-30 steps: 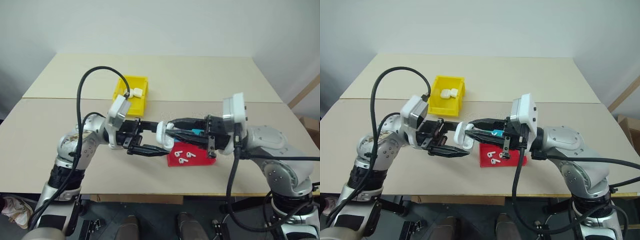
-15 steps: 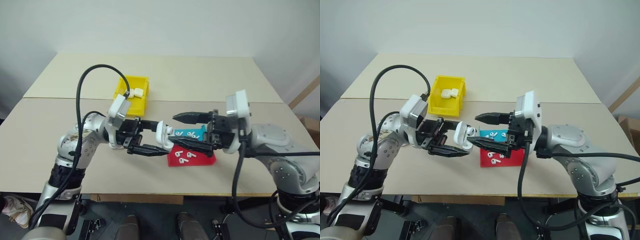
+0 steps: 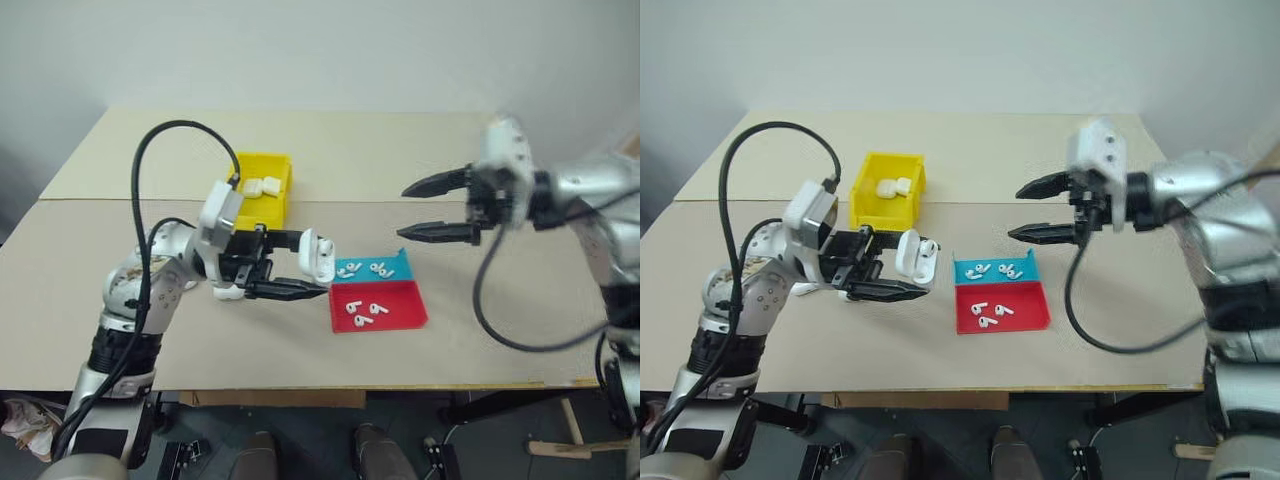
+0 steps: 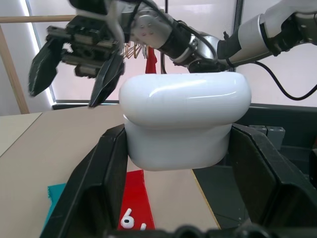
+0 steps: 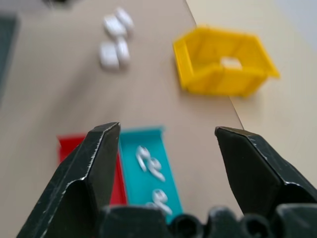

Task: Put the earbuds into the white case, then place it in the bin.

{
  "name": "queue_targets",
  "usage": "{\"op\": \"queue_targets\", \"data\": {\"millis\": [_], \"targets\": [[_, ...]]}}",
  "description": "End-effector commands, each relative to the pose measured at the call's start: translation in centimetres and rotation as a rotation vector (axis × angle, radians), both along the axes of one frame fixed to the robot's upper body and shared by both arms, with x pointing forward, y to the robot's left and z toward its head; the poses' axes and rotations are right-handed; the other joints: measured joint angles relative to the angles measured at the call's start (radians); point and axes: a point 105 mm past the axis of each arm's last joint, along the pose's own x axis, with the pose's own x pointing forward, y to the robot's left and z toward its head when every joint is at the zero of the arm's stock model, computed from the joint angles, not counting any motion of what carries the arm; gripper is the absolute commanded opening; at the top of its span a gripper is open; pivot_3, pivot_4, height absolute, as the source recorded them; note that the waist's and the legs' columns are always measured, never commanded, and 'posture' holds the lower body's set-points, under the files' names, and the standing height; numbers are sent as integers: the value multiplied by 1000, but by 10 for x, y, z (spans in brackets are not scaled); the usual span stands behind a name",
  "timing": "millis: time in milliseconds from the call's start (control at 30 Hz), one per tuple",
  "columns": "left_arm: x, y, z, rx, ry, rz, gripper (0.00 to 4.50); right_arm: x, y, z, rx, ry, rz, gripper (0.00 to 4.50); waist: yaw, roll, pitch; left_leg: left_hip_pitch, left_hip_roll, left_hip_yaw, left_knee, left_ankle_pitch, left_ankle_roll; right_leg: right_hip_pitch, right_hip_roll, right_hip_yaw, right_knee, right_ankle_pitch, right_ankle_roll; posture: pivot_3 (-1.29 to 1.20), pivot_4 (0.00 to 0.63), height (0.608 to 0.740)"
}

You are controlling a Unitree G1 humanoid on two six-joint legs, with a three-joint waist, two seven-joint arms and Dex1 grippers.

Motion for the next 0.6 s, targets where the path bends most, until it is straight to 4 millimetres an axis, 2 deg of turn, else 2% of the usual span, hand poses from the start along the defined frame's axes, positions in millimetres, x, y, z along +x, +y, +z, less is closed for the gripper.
{"op": "queue_targets", "data": {"millis": [33, 167, 267, 367, 600], "targets": [[-5, -1, 6, -8, -44, -8, 2767, 31, -2, -12, -261, -78, 13, 3615, -6, 1, 1, 0, 0, 0, 0, 0, 0, 0, 0, 0, 0, 0, 0, 0, 150, 740], [-7, -2, 7, -10, -47, -11, 2767, 52, 6, -28, -438, -90, 42, 3615, -10, 3, 2, -4, -1, 0, 0, 0, 0, -4, -1, 0, 0, 0, -1, 0, 150, 740], [-8, -2, 6, -9, -47, -6, 2767, 61, 16, -41, -517, -100, 59, 3064, -8, 3, 2, -10, -1, -1, 1, 0, 0, -11, -2, 0, 3, 1, -1, 0, 150, 740], [-9, 1, 6, -7, -45, 6, 2767, 63, 24, -53, -538, -78, 85, 2124, -9, 3, 2, -13, -1, -1, 1, 2, -3, -15, -2, 0, 5, 1, -2, 0, 150, 740], [-10, 3, 5, -1, -42, 21, 2767, 64, 32, -69, -595, -67, 114, 2124, -11, 4, 2, -12, -1, -1, 1, 3, -4, -15, -2, 0, 6, 2, -2, 0, 150, 740]]}}
